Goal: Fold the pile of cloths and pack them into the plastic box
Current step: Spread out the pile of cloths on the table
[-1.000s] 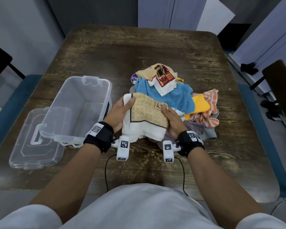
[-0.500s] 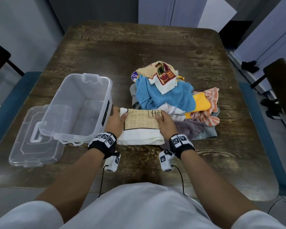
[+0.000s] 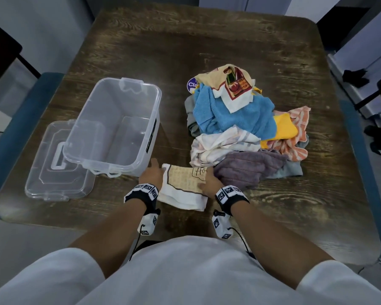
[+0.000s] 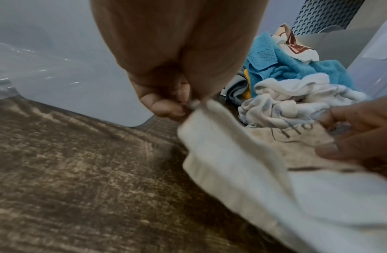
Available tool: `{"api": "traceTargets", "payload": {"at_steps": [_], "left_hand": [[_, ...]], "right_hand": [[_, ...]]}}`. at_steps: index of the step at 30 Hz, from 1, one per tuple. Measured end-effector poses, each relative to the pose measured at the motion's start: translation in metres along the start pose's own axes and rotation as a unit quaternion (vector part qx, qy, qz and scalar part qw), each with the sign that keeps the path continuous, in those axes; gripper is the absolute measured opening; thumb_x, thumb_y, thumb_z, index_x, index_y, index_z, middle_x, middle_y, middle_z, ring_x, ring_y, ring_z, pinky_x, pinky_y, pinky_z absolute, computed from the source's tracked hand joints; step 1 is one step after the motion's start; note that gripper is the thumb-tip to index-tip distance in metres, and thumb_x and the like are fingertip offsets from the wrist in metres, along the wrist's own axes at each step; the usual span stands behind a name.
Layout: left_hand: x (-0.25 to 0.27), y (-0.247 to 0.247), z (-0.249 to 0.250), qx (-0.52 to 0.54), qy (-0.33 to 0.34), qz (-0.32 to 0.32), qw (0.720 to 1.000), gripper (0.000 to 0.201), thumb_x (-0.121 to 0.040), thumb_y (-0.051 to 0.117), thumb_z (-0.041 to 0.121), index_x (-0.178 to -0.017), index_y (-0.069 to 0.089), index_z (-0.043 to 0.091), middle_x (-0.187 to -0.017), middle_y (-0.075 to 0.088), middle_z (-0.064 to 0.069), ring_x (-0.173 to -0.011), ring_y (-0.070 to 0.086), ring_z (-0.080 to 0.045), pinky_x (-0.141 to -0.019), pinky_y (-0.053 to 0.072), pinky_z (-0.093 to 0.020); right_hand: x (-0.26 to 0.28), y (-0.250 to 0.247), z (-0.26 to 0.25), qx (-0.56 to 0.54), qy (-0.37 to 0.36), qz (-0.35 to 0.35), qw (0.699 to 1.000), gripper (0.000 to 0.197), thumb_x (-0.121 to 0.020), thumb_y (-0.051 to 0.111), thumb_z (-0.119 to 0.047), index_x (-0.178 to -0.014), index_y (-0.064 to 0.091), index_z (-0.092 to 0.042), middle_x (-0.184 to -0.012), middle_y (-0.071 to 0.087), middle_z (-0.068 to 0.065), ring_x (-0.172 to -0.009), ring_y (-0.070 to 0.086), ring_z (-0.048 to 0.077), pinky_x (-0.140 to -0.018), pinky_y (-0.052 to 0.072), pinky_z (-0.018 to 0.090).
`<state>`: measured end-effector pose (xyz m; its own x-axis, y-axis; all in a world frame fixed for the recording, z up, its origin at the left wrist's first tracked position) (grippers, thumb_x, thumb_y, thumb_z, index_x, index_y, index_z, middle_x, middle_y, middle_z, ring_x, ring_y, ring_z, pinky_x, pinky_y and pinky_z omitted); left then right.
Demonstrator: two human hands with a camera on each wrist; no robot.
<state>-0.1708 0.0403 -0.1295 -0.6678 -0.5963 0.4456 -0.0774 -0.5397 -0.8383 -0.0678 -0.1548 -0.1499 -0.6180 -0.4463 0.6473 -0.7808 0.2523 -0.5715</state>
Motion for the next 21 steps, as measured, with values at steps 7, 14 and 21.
{"api": "traceTargets", "payload": {"at_steps": [7, 14, 21], "left_hand": [[0.006, 0.014, 0.004, -0.069, 0.153, -0.002, 0.986, 0.052, -0.093, 0.06, 0.006, -0.141, 0.041, 0.011, -0.144, 0.041, -0.016, -0.127, 0.048, -0.037, -0.104, 0.044, -0.047], [0.008, 0.061, -0.007, -0.251, 0.232, -0.152, 0.928, 0.108, -0.092, 0.059, 0.056, -0.158, -0.014, 0.01, -0.165, -0.022, -0.007, -0.153, -0.016, -0.025, -0.124, -0.003, -0.042], [0.001, 0.07, -0.015, -0.279, 0.209, -0.152, 0.925, 0.125, -0.082, 0.068, 0.063, -0.155, -0.022, 0.016, -0.163, -0.028, -0.002, -0.152, -0.02, -0.024, -0.121, -0.009, -0.046]], "right_hand": [[0.006, -0.01, -0.011, 0.191, -0.137, 0.168, 0.957, 0.048, -0.09, 0.054, -0.007, -0.136, 0.039, -0.006, -0.131, 0.043, 0.018, -0.117, 0.048, 0.036, -0.096, 0.044, 0.044], [0.001, 0.049, 0.005, 0.368, -0.207, -0.031, 0.906, 0.087, -0.103, 0.043, -0.048, -0.159, -0.007, -0.004, -0.167, -0.013, 0.015, -0.155, -0.011, 0.03, -0.126, -0.005, 0.043], [-0.015, 0.058, 0.031, 0.378, -0.222, -0.023, 0.899, 0.099, -0.096, 0.041, -0.067, -0.157, -0.018, -0.016, -0.155, -0.036, 0.002, -0.146, -0.03, 0.02, -0.125, -0.006, 0.044]]}}
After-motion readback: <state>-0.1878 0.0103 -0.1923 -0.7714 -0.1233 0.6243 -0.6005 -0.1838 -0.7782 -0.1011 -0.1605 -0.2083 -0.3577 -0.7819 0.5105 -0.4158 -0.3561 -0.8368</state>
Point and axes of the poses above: each hand's wrist, its own x-axis away from the middle knuckle, its own y-axis out of the palm, z = x × y, the point moved 3 cm from there along -x, towards the middle knuckle
